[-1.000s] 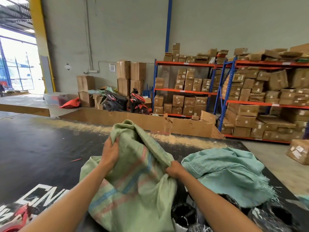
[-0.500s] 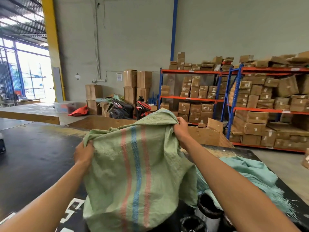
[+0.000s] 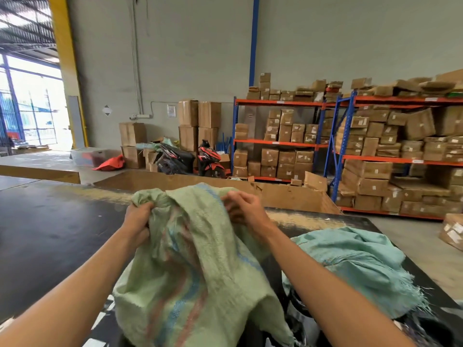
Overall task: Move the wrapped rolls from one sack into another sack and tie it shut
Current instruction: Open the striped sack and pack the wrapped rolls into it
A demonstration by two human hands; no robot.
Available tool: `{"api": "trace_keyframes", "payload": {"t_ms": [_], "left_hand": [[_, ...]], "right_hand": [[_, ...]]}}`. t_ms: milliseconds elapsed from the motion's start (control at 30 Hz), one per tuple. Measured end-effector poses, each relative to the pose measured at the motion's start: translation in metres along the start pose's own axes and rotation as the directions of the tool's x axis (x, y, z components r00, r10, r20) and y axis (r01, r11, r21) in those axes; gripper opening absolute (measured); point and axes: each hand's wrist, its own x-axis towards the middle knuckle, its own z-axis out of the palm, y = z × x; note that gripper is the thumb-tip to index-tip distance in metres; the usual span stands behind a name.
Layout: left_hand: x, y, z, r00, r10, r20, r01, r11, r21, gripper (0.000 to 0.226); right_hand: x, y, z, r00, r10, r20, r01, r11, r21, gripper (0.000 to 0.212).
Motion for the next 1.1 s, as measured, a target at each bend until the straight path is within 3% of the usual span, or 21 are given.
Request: {"api": "trace_keyframes", "payload": {"t_ms": [67,100,167,233,267,333,433,533,667,733,767,800,867,933,967,1033,1067,1100], "left_hand": [[0.006,0.002,-0.003,0.998,0.002,-0.060,-0.007,0.997,-0.072,0.025],[0.009,0.001,-0.005,0.997,-0.015,-0.075,0.005,0.993,-0.122,0.031],[0.026,-0.004,-0.013,0.996,-0.053,-0.066,0.032,0.959,-0.281,0.043],[0.039,-0.008,-0.016,0.997,-0.074,0.009,0.072,0.925,-0.374,0.042],[0.033,-0.005,-0.014,0.997,-0.062,0.052,0.078,0.913,-0.402,0.036],[0.011,0.003,-0.006,0.994,-0.033,0.101,0.069,0.922,-0.381,0.030],[-0.007,0.003,0.002,0.998,0.007,0.065,0.015,0.944,-0.329,0.036],[-0.010,0.002,-0.003,0.996,-0.070,0.058,0.086,0.937,-0.340,0.035],[0.015,-0.007,-0.029,0.991,-0.130,-0.016,0.121,0.956,-0.266,0.023],[0.022,-0.016,-0.047,0.992,-0.030,-0.123,0.035,0.999,0.032,0.030],[0.022,-0.021,-0.056,0.987,0.074,-0.145,-0.036,0.967,0.252,0.030],[0.020,-0.025,-0.064,0.980,0.159,-0.121,-0.090,0.892,0.443,0.029],[0.014,-0.032,-0.076,0.978,0.209,-0.024,-0.144,0.747,0.649,0.024],[0.004,-0.035,-0.081,0.997,0.032,0.064,-0.070,0.614,0.786,0.012],[-0.001,-0.033,-0.080,0.987,-0.126,0.096,-0.022,0.488,0.872,0.010],[-0.011,-0.026,-0.075,0.897,-0.433,0.089,-0.028,0.147,0.989,0.026],[-0.013,-0.022,-0.070,0.853,-0.509,0.116,-0.077,0.097,0.992,0.036],[-0.012,-0.017,-0.064,0.820,-0.534,0.208,-0.104,0.218,0.970,0.052]], "right_hand": [[-0.004,0.019,-0.018,0.896,-0.116,-0.428,0.041,0.983,-0.180,0.035],[-0.006,0.029,-0.025,0.833,-0.109,-0.542,-0.045,0.964,-0.263,0.046],[-0.007,0.055,-0.040,0.779,0.087,-0.621,-0.326,0.902,-0.283,0.082],[-0.008,0.082,-0.055,0.740,0.420,-0.525,-0.533,0.843,-0.077,0.118],[-0.008,0.097,-0.063,0.733,0.572,-0.369,-0.593,0.803,0.066,0.124],[-0.018,0.114,-0.064,0.702,0.712,-0.018,-0.692,0.687,0.220,0.105],[-0.035,0.116,-0.050,0.608,0.769,0.196,-0.793,0.581,0.184,0.074],[-0.034,0.101,-0.033,0.692,0.692,0.205,-0.722,0.666,0.187,0.043],[-0.017,0.057,-0.035,0.895,0.442,-0.053,-0.391,0.838,0.381,0.018],[-0.004,0.029,-0.043,0.942,0.274,-0.196,-0.201,0.924,0.325,0.017],[0.000,0.015,-0.044,0.953,0.194,-0.235,-0.132,0.958,0.255,0.018],[0.003,-0.001,-0.043,0.957,0.131,-0.260,-0.075,0.974,0.212,0.023],[0.005,-0.030,-0.041,0.964,0.059,-0.259,0.020,0.956,0.294,0.034],[0.003,-0.053,-0.038,0.971,0.019,-0.237,0.079,0.914,0.398,0.038],[0.004,-0.059,-0.036,0.976,0.003,-0.219,0.097,0.889,0.447,0.043],[0.004,-0.063,-0.030,0.980,-0.024,-0.196,0.124,0.846,0.519,0.049],[0.002,-0.063,-0.025,0.982,-0.025,-0.186,0.124,0.828,0.546,0.044],[0.001,-0.062,-0.021,0.985,-0.023,-0.172,0.120,0.806,0.580,0.033]]}}
